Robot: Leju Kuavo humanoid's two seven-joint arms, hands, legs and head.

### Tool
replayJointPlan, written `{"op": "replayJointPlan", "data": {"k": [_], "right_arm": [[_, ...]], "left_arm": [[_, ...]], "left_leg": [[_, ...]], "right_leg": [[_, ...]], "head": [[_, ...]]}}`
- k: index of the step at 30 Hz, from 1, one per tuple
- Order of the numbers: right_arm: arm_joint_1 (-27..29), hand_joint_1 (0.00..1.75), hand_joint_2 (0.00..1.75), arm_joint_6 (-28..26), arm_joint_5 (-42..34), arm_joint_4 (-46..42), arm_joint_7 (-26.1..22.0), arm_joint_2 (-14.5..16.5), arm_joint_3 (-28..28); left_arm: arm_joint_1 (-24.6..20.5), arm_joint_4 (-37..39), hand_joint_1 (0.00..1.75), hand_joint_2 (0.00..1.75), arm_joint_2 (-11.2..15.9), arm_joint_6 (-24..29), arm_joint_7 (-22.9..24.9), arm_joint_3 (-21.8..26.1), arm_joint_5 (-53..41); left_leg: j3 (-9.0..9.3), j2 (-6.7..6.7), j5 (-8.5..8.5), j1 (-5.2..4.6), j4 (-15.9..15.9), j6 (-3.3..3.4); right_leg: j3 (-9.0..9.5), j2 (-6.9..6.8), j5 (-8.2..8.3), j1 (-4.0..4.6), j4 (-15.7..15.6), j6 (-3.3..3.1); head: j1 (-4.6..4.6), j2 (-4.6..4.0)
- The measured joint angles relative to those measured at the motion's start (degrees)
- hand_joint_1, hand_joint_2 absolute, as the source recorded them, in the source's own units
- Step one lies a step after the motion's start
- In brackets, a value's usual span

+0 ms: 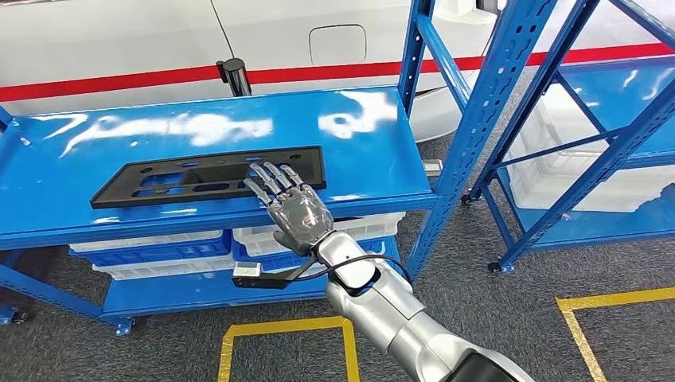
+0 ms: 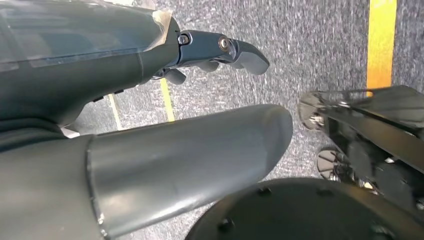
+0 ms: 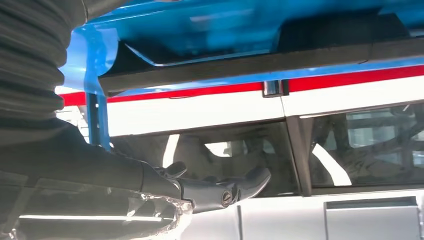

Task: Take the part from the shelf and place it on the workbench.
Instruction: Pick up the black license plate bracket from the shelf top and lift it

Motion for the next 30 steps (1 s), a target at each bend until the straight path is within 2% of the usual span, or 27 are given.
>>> {"op": "replayJointPlan", "data": {"k": [1, 2, 3, 4, 5, 8, 9, 10, 12, 14, 15, 16, 17, 18, 19, 20, 21, 24, 26, 27, 29, 30], "right_arm": [[0.0, 0.0, 1.75, 0.0, 0.0, 0.0, 0.0, 0.1, 0.0], [-0.1, 0.0, 1.75, 0.0, 0.0, 0.0, 0.0, 0.2, 0.1], [-0.2, 0.0, 1.75, 0.0, 0.0, 0.0, 0.0, 0.3, 0.1], [-0.3, 0.0, 1.75, 0.0, 0.0, 0.0, 0.0, 0.4, 0.1], [-0.5, 0.0, 1.75, 0.0, 0.0, 0.0, 0.0, 0.4, 0.1], [-0.7, 0.0, 1.75, -0.1, -0.1, 0.0, -0.1, 0.5, 0.2], [-0.8, 0.0, 1.75, -0.2, -0.3, 0.0, -0.1, 0.5, 0.2], [-0.9, 0.0, 1.75, -0.3, -0.5, 0.0, -0.1, 0.5, 0.3], [-1.1, 0.0, 1.75, -0.5, -1.1, 0.0, -0.1, 0.4, 0.4], [-1.1, 0.0, 1.75, -0.5, -1.5, 0.0, -0.1, 0.1, 0.6], [-1.1, 0.0, 1.75, -0.5, -1.7, 0.0, -0.1, 0.1, 0.8], [-1.2, 0.0, 1.75, -0.5, -1.8, 0.0, -0.1, 0.0, 0.9], [-1.2, 0.0, 1.75, -0.5, -2.0, 0.0, -0.1, 0.0, 1.0], [-1.4, 0.0, 1.75, -0.5, -2.1, -0.1, -0.1, -0.1, 1.1], [-1.5, 0.0, 1.75, -0.5, -2.2, -0.1, -0.1, -0.1, 1.2], [-1.7, 0.0, 1.75, -0.5, -2.2, -0.1, -0.1, 0.0, 1.4], [-1.9, 0.0, 1.75, -0.5, -2.3, -0.2, -0.1, 0.0, 1.5], [-2.4, 0.0, 1.75, -0.5, -2.4, -0.2, -0.1, 0.1, 1.8], [-2.6, 0.0, 1.75, -0.5, -2.6, -0.3, -0.1, 0.3, 1.9], [-2.7, 0.0, 1.75, -0.5, -2.7, -0.3, -0.2, 0.5, 2.1], [-2.7, 0.0, 1.75, -0.5, -3.0, -0.3, -0.4, 0.6, 2.5], [-2.6, 0.0, 1.75, -0.5, -3.1, -0.2, -0.5, 0.6, 2.6]], "left_arm": [[0.0, 0.0, 0.0, 0.0, 0.0, 0.0, 0.0, 0.0, 0.0], [0.0, 0.0, 0.0, 0.0, 0.1, 0.0, 0.0, 0.0, 0.0], [-0.1, 0.0, 0.0, 0.0, 0.1, 0.0, 0.0, 0.0, 0.0], [-0.1, 0.0, 0.0, 0.0, 0.1, 0.0, 0.0, 0.0, 0.0], [-0.2, 0.0, 0.0, 0.0, 0.1, 0.0, 0.0, 0.0, 0.0], [-0.2, 0.0, 0.0, 0.0, 0.1, 0.0, 0.0, 0.0, 0.0], [-0.1, 0.0, 0.0, 0.0, 0.1, 0.0, 0.0, 0.0, 0.0], [-0.1, 0.0, 0.0, 0.0, 0.1, 0.0, 0.0, 0.0, -0.1], [-0.2, 0.0, 0.0, 0.0, 0.1, 0.0, -0.1, 0.1, -0.4], [-0.2, 0.0, 0.0, 0.0, 0.2, 0.0, -0.1, 0.2, -0.7], [-0.2, 0.0, 0.0, 0.0, 0.2, 0.0, -0.1, 0.3, -0.8], [-0.2, 0.0, 0.0, 0.0, 0.2, 0.0, -0.2, 0.3, -0.8], [-0.1, 0.0, 0.0, 0.0, 0.2, 0.0, -0.2, 0.4, -0.9], [-0.1, 0.0, 0.0, 0.0, 0.1, 0.0, -0.2, 0.5, -1.0], [-0.1, 0.0, 0.0, 0.0, 0.1, 0.0, -0.2, 0.5, -1.0], [-0.1, 0.0, 0.0, 0.0, 0.1, 0.0, -0.2, 0.6, -1.0], [-0.1, 0.0, 0.0, 0.0, 0.1, 0.0, -0.2, 0.6, -1.1], [-0.1, 0.0, 0.0, 0.0, 0.2, 0.0, -0.3, 0.6, -1.2], [-0.2, 0.0, 0.0, 0.0, 0.2, 0.0, -0.3, 0.6, -1.2], [-0.2, 0.0, 0.0, 0.0, 0.2, 0.0, -0.4, 0.6, -1.3], [-0.1, 0.0, 0.0, 0.0, 0.2, 0.0, -0.4, 0.7, -1.3], [-0.1, 0.0, 0.0, 0.0, 0.2, 0.0, -0.4, 0.7, -1.3]], "left_leg": [[0.88, 0.02, 2.19, 0.02, -2.8, 0.11], [2.54, 0.04, 4.63, 0.03, -6.8, 0.32], [4.31, 0.07, 6.32, -0.06, -10.7, 0.54], [5.64, 0.06, 7.26, -0.19, -13.6, 0.81], [6.31, 0.04, 7.36, -0.37, -14.9, 1.13], [6.97, -0.03, 7.09, -0.68, -15.6, 2.27], [7.32, 0.0, 7.19, -0.63, -15.9, 2.67], [7.68, 0.04, 7.3, -0.53, -16.2, 3.07], [7.91, 0.05, 7.2, -0.53, -16.3, 3.62], [7.99, 0.0, 7.03, -0.6, -16.3, 3.82], [8.09, -0.05, 6.92, -0.62, -16.3, 3.81], [8.26, -0.12, 6.77, -0.63, -16.3, 3.75], [8.53, -0.2, 6.57, -0.64, -16.3, 3.64], [8.87, -0.28, 6.32, -0.64, -16.3, 3.48], [9.17, -0.34, 6.0, -0.77, -16.2, 3.23], [9.41, -0.39, 5.66, -0.88, -16.1, 2.95], [9.55, -0.4, 5.37, -0.97, -16.0, 2.67], [9.69, -0.32, 4.77, -0.67, -16.0, 1.76], [8.7, -0.17, 3.36, -0.41, -13.7, 1.05], [7.18, -0.12, 1.95, -0.27, -10.7, 0.7], [2.98, -0.05, -0.93, -0.09, -3.1, 0.15], [1.12, -0.03, -1.41, -0.01, -0.5, -0.02]], "right_leg": [[0.26, 0.04, -0.17, -0.01, 0.0, 0.07], [0.53, 0.09, -0.36, -0.01, 0.0, 0.2], [0.74, 0.15, -0.57, 0.17, 0.0, 0.42], [0.85, 0.2, -0.74, 0.3, 0.0, 0.67], [0.89, 0.23, -0.9, 0.42, 0.0, 0.95], [0.95, 0.21, -1.27, 0.46, -0.1, 1.92], [0.51, 0.16, -1.76, 0.49, 0.9, 2.08], [-0.59, 0.13, -2.72, 0.54, 3.0, 2.07], [-4.59, 0.09, -5.52, 0.5, 10.3, 1.69], [-8.07, 0.09, -7.29, 0.47, 16.3, 1.63], [-8.86, 0.09, -7.13, 0.47, 17.2, 1.89], [-8.78, 0.09, -6.29, 0.47, 16.4, 2.26], [-7.93, 0.07, -4.78, 0.46, 14.0, 2.73], [-6.22, 0.03, -2.82, 0.42, 10.0, 3.16], [-4.29, -0.05, -1.07, 0.43, 5.9, 3.31], [-2.72, -0.12, 0.24, 0.39, 2.6, 3.19], [-1.8, -0.17, 0.88, 0.39, 0.8, 2.87], [-1.21, -0.1, 0.99, 0.37, 0.0, 1.61], [-0.72, -0.05, 0.89, 0.05, -0.2, 0.86], [-0.47, -0.05, 0.77, -0.07, -0.3, 0.52], [-0.19, -0.07, 0.48, 0.01, -0.3, 0.02], [-0.08, -0.06, 0.34, 0.06, -0.3, -0.08]], "head": [[-0.01, 0.0], [0.0, 0.0], [0.0, 0.0], [0.01, 0.0], [0.03, 0.0], [0.08, 0.0], [0.09, 0.0], [0.14, 0.0], [0.21, 0.0], [0.23, 0.0], [0.23, 0.0], [0.23, 0.0], [0.22, 0.0], [0.23, 0.0], [0.23, 0.0], [0.22, 0.0], [0.21, 0.0], [0.19, 0.0], [0.09, 0.0], [0.03, 0.0], [-0.04, 0.0], [-0.04, 0.0]]}}
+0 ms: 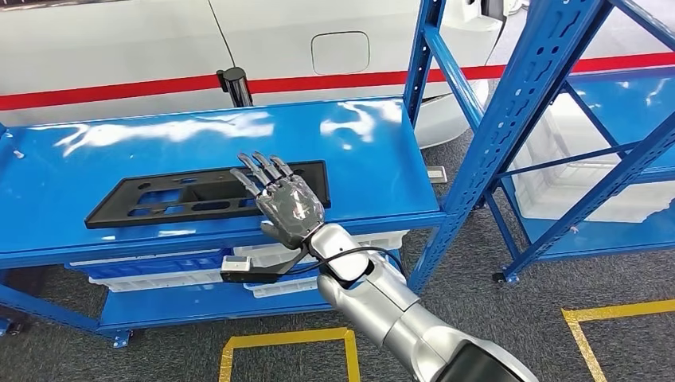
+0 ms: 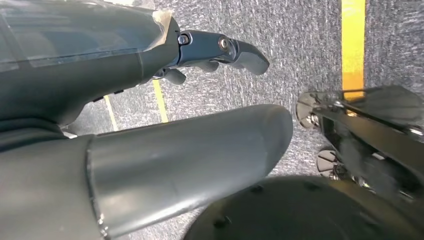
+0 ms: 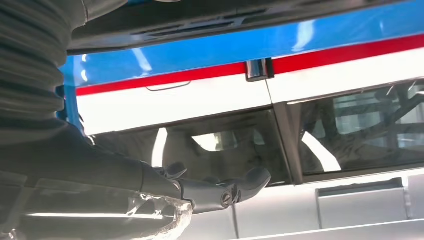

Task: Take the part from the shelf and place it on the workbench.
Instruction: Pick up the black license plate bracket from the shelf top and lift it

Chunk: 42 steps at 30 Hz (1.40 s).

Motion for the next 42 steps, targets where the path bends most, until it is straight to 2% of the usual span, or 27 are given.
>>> {"op": "replayJointPlan", "data": {"k": [1, 2, 4, 5, 6, 7, 10, 11, 13, 15, 16, 17, 19, 21, 22, 25, 27, 29, 30, 31, 32, 33, 34, 36, 37, 38, 42], "right_arm": [[0.1, 0.0, 1.75, 0.0, 0.0, 0.1, -0.1, 0.0, 0.1], [0.1, 0.0, 1.75, 0.0, -0.1, 0.1, -0.1, 0.1, 0.3], [0.1, 0.0, 1.75, 0.0, -0.3, 0.2, -0.2, 0.3, 0.5], [0.1, 0.0, 1.75, 0.0, -0.4, 0.2, -0.2, 0.4, 0.6], [0.0, 0.0, 1.75, 0.0, -0.5, 0.2, -0.2, 0.4, 0.7], [0.0, 0.0, 1.75, 0.0, -0.6, 0.2, -0.2, 0.5, 0.8], [-0.1, 0.0, 1.75, 0.0, -0.8, 0.2, -0.2, 0.6, 1.1], [-0.1, 0.0, 1.75, 0.0, -0.8, 0.2, -0.2, 0.7, 1.2], [-0.1, 0.0, 1.75, 0.0, -0.9, 0.2, -0.2, 0.6, 1.3], [0.2, 0.0, 1.75, 0.0, -0.9, 0.2, -0.2, 0.4, 1.4], [0.3, 0.0, 1.75, 0.0, -0.9, 0.3, -0.2, 0.3, 1.5], [0.4, 0.0, 1.75, 0.1, -0.9, 0.3, -0.2, 0.3, 1.5], [0.4, 0.0, 1.75, 0.1, -0.9, 0.3, -0.2, 0.3, 1.6], [0.4, 0.0, 1.75, 0.2, -0.9, 0.3, -0.3, 0.4, 1.8], [0.4, 0.0, 1.75, 0.3, -0.9, 0.3, -0.3, 0.5, 2.0], [0.4, 0.0, 1.75, 0.5, -1.0, 0.3, -0.5, 0.7, 2.4], [0.3, 0.0, 1.75, 0.7, -1.2, 0.3, -0.7, 1.1, 2.8], [0.4, 0.0, 1.75, 0.9, -1.6, 0.3, -0.8, 1.3, 3.3], [0.5, 0.0, 1.75, 1.0, -1.8, 0.3, -0.9, 1.4, 3.6], [0.7, 0.0, 1.75, 1.2, -2.0, 0.3, -1.0, 1.4, 3.8], [0.8, 0.0, 1.75, 1.3, -2.2, 0.3, -1.1, 1.4, 4.0], [0.8, 0.0, 1.75, 1.4, -2.4, 0.3, -1.2, 1.5, 4.2], [0.8, 0.0, 1.75, 1.4, -2.5, 0.3, -1.3, 1.6, 4.3], [0.8, 0.0, 1.75, 1.6, -2.7, 0.3, -1.4, 1.9, 4.4], [0.8, 0.0, 1.75, 1.7, -2.8, 0.3, -1.5, 2.0, 4.5], [0.7, 0.0, 1.75, 1.8, -2.9, 0.3, -1.6, 2.0, 4.6], [0.6, 0.0, 1.75, 2.5, -3.6, 0.3, -2.0, 2.4, 5.2]], "left_arm": [[0.0, 0.0, 0.0, 0.0, 0.0, 0.0, 0.0, 0.1, 0.0], [0.0, 0.0, 0.0, 0.0, 0.0, 0.0, 0.0, 0.1, 0.0], [0.0, 0.0, 0.0, 0.0, 0.1, 0.0, 0.0, 0.2, 0.0], [0.0, 0.0, 0.0, 0.0, 0.2, 0.0, 0.0, 0.2, 0.0], [0.0, 0.0, 0.0, 0.0, 0.2, 0.0, 0.0, 0.2, 0.0], [-0.1, 0.0, 0.0, 0.0, 0.2, 0.0, 0.0, 0.3, 0.0], [0.0, 0.0, 0.0, 0.0, 0.1, 0.0, -0.1, 0.5, 0.0], [0.0, 0.0, 0.0, 0.0, 0.1, 0.0, -0.1, 0.6, 0.0], [0.0, 0.0, 0.0, 0.0, 0.1, 0.0, -0.1, 0.9, 0.0], [0.0, 0.0, 0.0, 0.0, 0.1, 0.0, -0.1, 1.0, 0.0], [0.0, 0.0, 0.0, 0.0, 0.1, 0.0, -0.1, 1.1, 0.0], [0.0, 0.0, 0.0, 0.0, 0.0, 0.0, -0.1, 1.1, 0.0], [0.0, 0.0, 0.0, 0.0, 0.0, 0.0, -0.1, 1.2, -0.1], [0.0, 0.0, 0.0, 0.0, -0.1, 0.0, -0.1, 1.2, -0.1], [0.0, 0.0, 0.0, 0.0, -0.1, 0.0, -0.1, 1.2, -0.1], [0.0, 0.0, 0.0, 0.0, -0.1, 0.0, -0.1, 1.2, -0.2], [0.0, 0.0, 0.0, 0.0, -0.1, -0.1, -0.1, 1.3, -0.4], [0.0, 0.0, 0.0, 0.0, -0.1, -0.1, -0.1, 1.5, -0.5], [0.1, 0.0, 0.0, 0.0, -0.1, -0.2, -0.1, 1.6, -0.5], [0.1, 0.0, 0.0, 0.0, -0.1, -0.2, -0.1, 1.8, -0.6], [0.1, 0.0, 0.0, 0.0, -0.1, -0.2, -0.1, 1.9, -0.6], [0.1, 0.0, 0.0, 0.0, 0.0, -0.2, -0.1, 2.0, -0.6], [0.1, 0.0, 0.0, 0.0, 0.0, -0.2, -0.1, 2.1, -0.6], [0.0, 0.0, 0.0, 0.0, 0.1, -0.2, -0.1, 2.2, -0.7], [0.0, 0.0, 0.0, 0.0, 0.1, -0.3, -0.1, 2.3, -0.7], [-0.1, 0.0, 0.0, 0.0, 0.0, -0.4, -0.1, 2.4, -0.9], [-0.1, 0.0, 0.0, 0.0, 0.0, -0.8, -0.1, 2.5, -1.6]], "left_leg": [[-0.88, 0.02, 0.66, 0.05, 0.6, -0.07], [-0.68, 0.05, 2.38, 0.11, -1.0, -0.05], [2.41, 0.1, 6.92, 0.19, -8.5, 0.2], [4.03, 0.08, 8.31, 0.11, -11.9, 0.42], [5.11, 0.05, 8.91, -0.03, -14.0, 0.7], [5.52, -0.01, 8.74, -0.24, -14.7, 1.02], [5.93, -0.06, 8.82, -0.46, -15.2, 2.19], [6.11, -0.02, 8.91, -0.41, -15.4, 2.66], [6.36, 0.04, 8.88, -0.41, -15.7, 3.35], [6.41, 0.01, 8.73, -0.49, -15.7, 3.64], [6.45, -0.04, 8.65, -0.52, -15.6, 3.65], [6.56, -0.12, 8.57, -0.53, -15.6, 3.6], [6.94, -0.27, 8.28, -0.54, -15.6, 3.32], [7.23, -0.37, 7.77, -0.8, -15.4, 2.73], [7.28, -0.37, 7.56, -0.86, -15.3, 2.43], [7.32, -0.24, 7.04, -0.55, -15.1, 1.51], [6.01, -0.14, 5.18, -0.29, -12.0, 0.87], [2.35, -0.06, 1.95, -0.06, -4.9, 0.3], [0.34, -0.03, 0.85, 0.03, -1.4, 0.07], [-1.06, 0.0, 0.72, 0.08, 0.5, -0.08], [-1.41, 0.02, 1.71, 0.14, 0.2, -0.12], [-0.54, 0.05, 3.7, 0.19, -2.3, -0.08], [1.22, 0.07, 6.08, 0.25, -6.4, 0.06], [4.5, 0.06, 8.8, 0.11, -13.2, 0.47], [5.36, 0.02, 9.19, 0.02, -14.8, 0.64], [5.59, -0.03, 9.07, -0.13, -15.1, 0.72], [5.68, -0.24, 9.15, -0.81, -15.2, 1.03]], "right_leg": [[0.13, 0.02, -0.15, 0.02, 0.0, 0.0], [0.34, 0.06, -0.32, 0.02, 0.0, 0.06], [0.91, 0.16, -0.74, 0.04, 0.0, 0.39], [1.1, 0.21, -0.95, 0.2, 0.0, 0.65], [1.19, 0.23, -1.13, 0.35, 0.0, 0.94], [1.2, 0.24, -1.23, 0.45, 0.0, 1.22], [0.88, 0.17, -1.64, 0.48, 0.3, 2.15], [0.13, 0.13, -2.33, 0.48, 1.8, 2.28], [-3.28, 0.07, -4.94, 0.43, 8.2, 2.07], [-7.58, 0.07, -7.22, 0.41, 15.7, 1.98], [-8.65, 0.07, -7.24, 0.41, 17.2, 2.21], [-8.53, 0.06, -6.34, 0.41, 16.3, 2.6], [-5.09, -0.03, -2.91, 0.36, 8.6, 3.27], [-1.74, -0.17, -0.33, 0.37, 1.8, 2.97], [-1.1, -0.21, 0.07, 0.41, 0.6, 2.56], [-0.69, -0.12, 0.28, 0.28, 0.2, 1.35], [-0.18, -0.1, 0.29, -0.08, -0.1, 0.68], [0.11, -0.12, 0.06, -0.08, -0.1, 0.27], [0.18, -0.13, -0.03, -0.04, -0.1, 0.16], [0.24, -0.12, -0.11, 0.0, -0.1, 0.07], [0.34, -0.09, -0.2, 0.02, -0.1, 0.06], [0.5, -0.04, -0.32, 0.02, -0.1, 0.1], [0.7, 0.03, -0.47, 0.02, -0.1, 0.22], [0.93, 0.15, -0.8, 0.34, 0.0, 0.69], [0.91, 0.16, -0.98, 0.59, 0.1, 0.85], [0.87, 0.16, -1.11, 0.88, 0.2, 0.92], [0.94, 0.07, -1.17, 0.92, 0.1, 0.95]], "head": [[0.0, 0.0], [-0.01, 0.0], [0.01, 0.0], [0.01, 0.0], [0.02, 0.0], [0.03, 0.0], [0.05, 0.0], [0.09, 0.0], [0.15, 0.0], [0.16, 0.0], [0.16, 0.0], [0.16, 0.0], [0.17, 0.0], [0.15, 0.0], [0.13, 0.0], [0.1, 0.0], [0.01, 0.0], [-0.09, 0.0], [-0.09, 0.0], [-0.09, 0.0], [-0.09, 0.0], [-0.09, 0.0], [-0.09, 0.0], [-0.05, 0.0], [-0.03, 0.0], [-0.02, 0.0], [0.01, 0.0]]}}
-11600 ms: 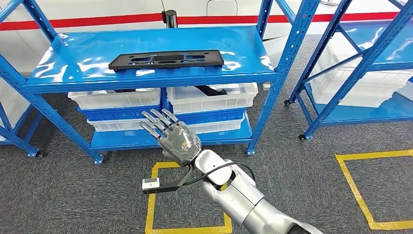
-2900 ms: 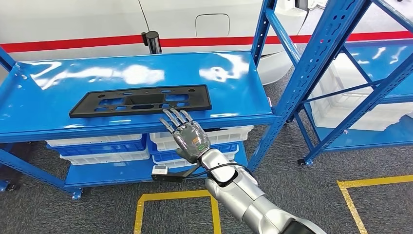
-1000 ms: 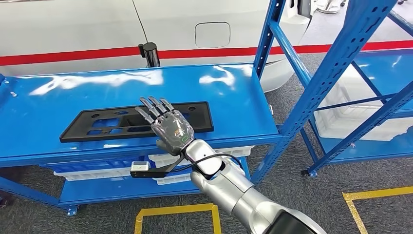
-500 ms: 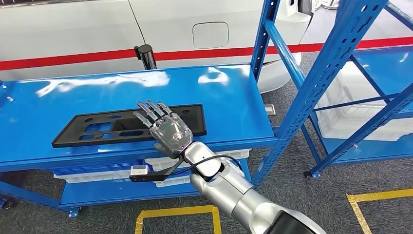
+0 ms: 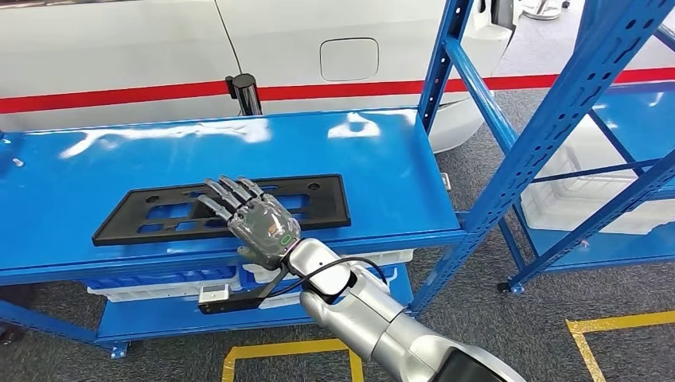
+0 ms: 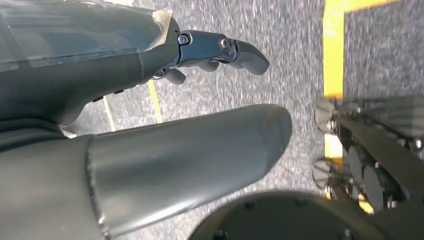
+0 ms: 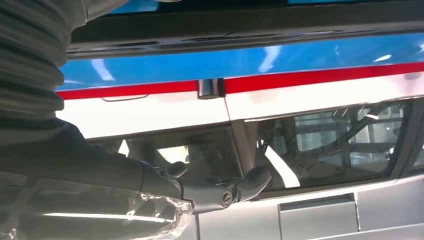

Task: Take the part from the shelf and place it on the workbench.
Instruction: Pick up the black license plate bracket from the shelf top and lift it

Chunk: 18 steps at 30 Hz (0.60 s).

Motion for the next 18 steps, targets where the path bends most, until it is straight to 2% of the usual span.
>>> {"op": "replayJointPlan", "data": {"k": [4, 13, 18], "right_arm": [[-0.4, 0.0, 1.75, 1.6, -1.7, 0.3, -0.8, 1.2, 0.6], [-3.3, 0.0, 1.75, 3.1, -6.0, 5.8, -0.7, 4.9, 1.9], [-4.5, 0.0, 1.75, 3.2, -7.9, 8.1, 0.1, 5.7, 2.5]], "left_arm": [[-0.2, 0.0, 0.0, 0.0, 0.2, -0.2, 0.0, 0.0, -0.6], [-0.3, 0.0, 0.0, 0.0, 0.2, -0.3, 0.2, 0.1, -1.2], [-0.3, 0.0, 0.0, 0.0, 0.2, -0.4, 0.4, 0.1, -1.3]], "left_leg": [[-0.01, 0.0, -0.11, -0.37, 0.0, 0.6], [0.01, -0.01, -0.14, -0.4, 0.0, 0.72], [0.03, 0.0, -0.14, -0.27, 0.0, 0.71]], "right_leg": [[0.08, -0.03, 0.09, -0.15, -0.3, 0.52], [0.04, -0.04, 0.13, -0.53, -0.4, 0.8], [0.05, -0.03, 0.11, -0.53, -0.4, 0.87]], "head": [[0.01, 0.0], [0.0, 0.0], [-0.01, 0.0]]}}
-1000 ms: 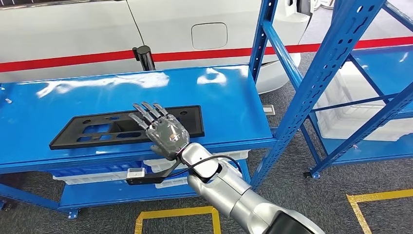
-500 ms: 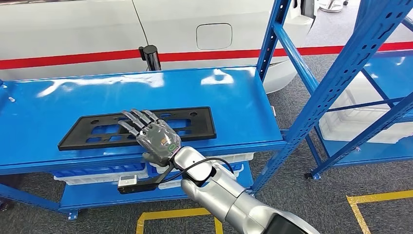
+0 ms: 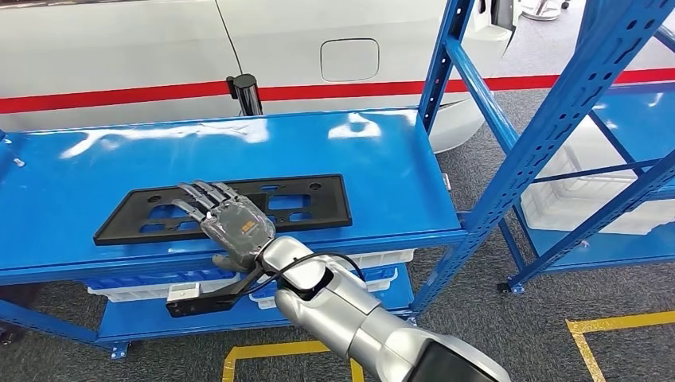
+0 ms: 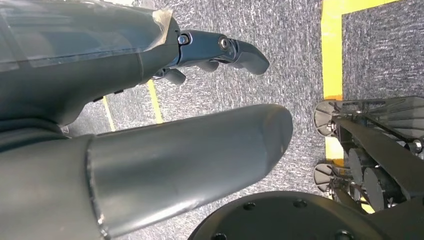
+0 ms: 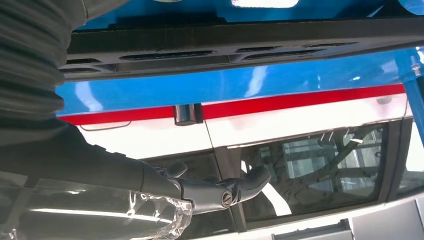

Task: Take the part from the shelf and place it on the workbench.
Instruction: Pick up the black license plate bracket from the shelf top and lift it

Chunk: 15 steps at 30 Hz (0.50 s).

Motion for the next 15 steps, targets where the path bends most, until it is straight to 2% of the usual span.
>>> {"op": "replayJointPlan", "data": {"k": [8, 15], "right_arm": [[-4.3, 0.0, 1.75, -0.2, -9.8, 6.4, 5.8, 0.2, 5.2], [-6.2, 0.0, 1.75, -0.4, -11.1, 9.9, 6.6, 0.2, 8.3]], "left_arm": [[0.0, 0.0, 0.0, 0.0, -0.1, -0.1, 0.6, 0.0, -1.4], [-0.1, 0.0, 0.0, 0.0, -0.3, -0.1, 0.6, 0.0, -1.7]], "left_leg": [[0.0, 0.0, 0.0, 0.29, 0.0, -0.03], [0.0, 0.01, 0.0, 0.35, 0.0, -0.04]], "right_leg": [[0.0, 0.0, -0.01, 0.03, 0.0, -0.01], [0.0, 0.01, -0.01, 0.05, 0.0, -0.02]], "head": [[0.01, 0.0], [0.0, 0.0]]}}
